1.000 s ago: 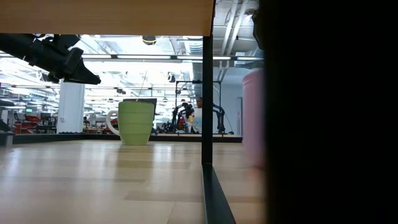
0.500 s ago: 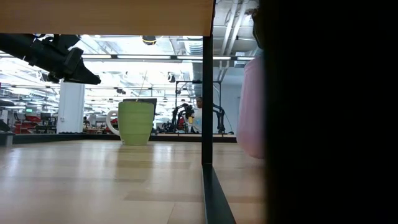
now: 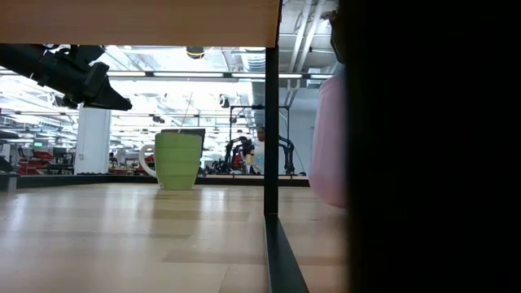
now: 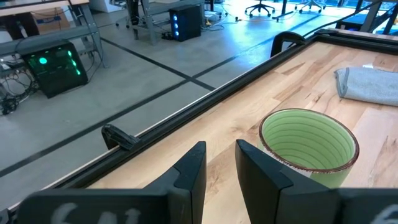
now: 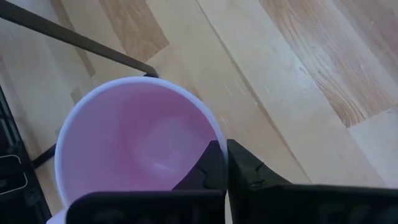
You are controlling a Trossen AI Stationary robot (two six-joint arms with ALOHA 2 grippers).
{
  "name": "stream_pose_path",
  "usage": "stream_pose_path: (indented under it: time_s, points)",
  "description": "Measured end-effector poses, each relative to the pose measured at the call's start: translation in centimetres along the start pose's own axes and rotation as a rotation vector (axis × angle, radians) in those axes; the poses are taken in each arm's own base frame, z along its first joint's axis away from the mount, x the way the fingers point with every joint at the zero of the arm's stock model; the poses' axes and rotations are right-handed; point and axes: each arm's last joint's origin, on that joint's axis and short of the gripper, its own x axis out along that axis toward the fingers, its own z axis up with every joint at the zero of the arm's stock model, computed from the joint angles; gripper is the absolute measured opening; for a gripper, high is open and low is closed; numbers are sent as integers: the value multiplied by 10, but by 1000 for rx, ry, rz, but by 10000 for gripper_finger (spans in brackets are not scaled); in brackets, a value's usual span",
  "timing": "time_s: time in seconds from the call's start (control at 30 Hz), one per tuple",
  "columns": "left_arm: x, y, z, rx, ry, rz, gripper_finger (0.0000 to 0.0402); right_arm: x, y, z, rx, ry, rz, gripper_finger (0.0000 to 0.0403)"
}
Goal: Stack small to large cups/mugs on shelf
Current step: Put the purple mug on the shelf
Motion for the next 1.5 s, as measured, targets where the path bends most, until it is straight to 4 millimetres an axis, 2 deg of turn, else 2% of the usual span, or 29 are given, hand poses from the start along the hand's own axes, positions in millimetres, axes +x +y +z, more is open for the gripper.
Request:
stream_pose_path:
  time_s: [0.93, 1.27, 1.4, 1.5]
  points:
    - [0, 0, 0, 0, 0, 0, 78, 0, 0, 0, -24, -5, -2, 9]
    - [0, 0, 0, 3, -1, 0, 78, -7, -4, 16, -97, -33, 4, 9]
    - [0, 0, 0, 10, 0, 0, 78, -12, -11, 24, -114, -3, -45, 9]
    - [0, 0, 0, 10, 0, 0, 78, -14, -24, 30, -87, 32, -103, 9]
